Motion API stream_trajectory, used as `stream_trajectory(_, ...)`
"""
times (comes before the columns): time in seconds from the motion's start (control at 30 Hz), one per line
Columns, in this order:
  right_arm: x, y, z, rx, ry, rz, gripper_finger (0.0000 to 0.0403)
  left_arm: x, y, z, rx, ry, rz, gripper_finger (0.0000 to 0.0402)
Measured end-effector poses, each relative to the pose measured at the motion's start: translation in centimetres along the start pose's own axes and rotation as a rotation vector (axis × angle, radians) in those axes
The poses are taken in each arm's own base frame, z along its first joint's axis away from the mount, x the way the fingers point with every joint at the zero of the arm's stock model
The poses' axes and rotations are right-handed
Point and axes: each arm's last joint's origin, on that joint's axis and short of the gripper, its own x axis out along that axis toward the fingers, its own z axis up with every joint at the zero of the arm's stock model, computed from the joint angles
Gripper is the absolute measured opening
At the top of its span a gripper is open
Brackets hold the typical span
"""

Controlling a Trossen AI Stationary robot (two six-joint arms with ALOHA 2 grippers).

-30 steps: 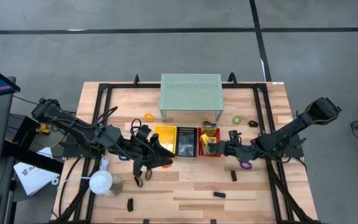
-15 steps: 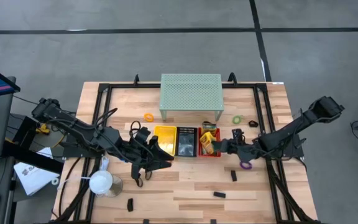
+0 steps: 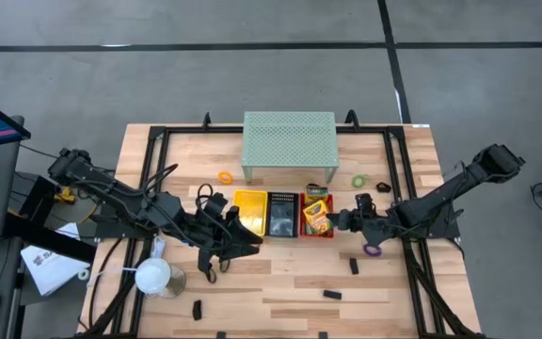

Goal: Pick & Place Office Desk Supplies
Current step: Put the crayons box into the red bin

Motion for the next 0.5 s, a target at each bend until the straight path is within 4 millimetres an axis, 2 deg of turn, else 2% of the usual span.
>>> stream_trajectory(0.5, -0.8, -0.5, -1.2, -0.004, 0.093, -0.018, 0.0168, 0.0, -0.1, -0.1, 0.007, 0.004, -0.005, 0.0154)
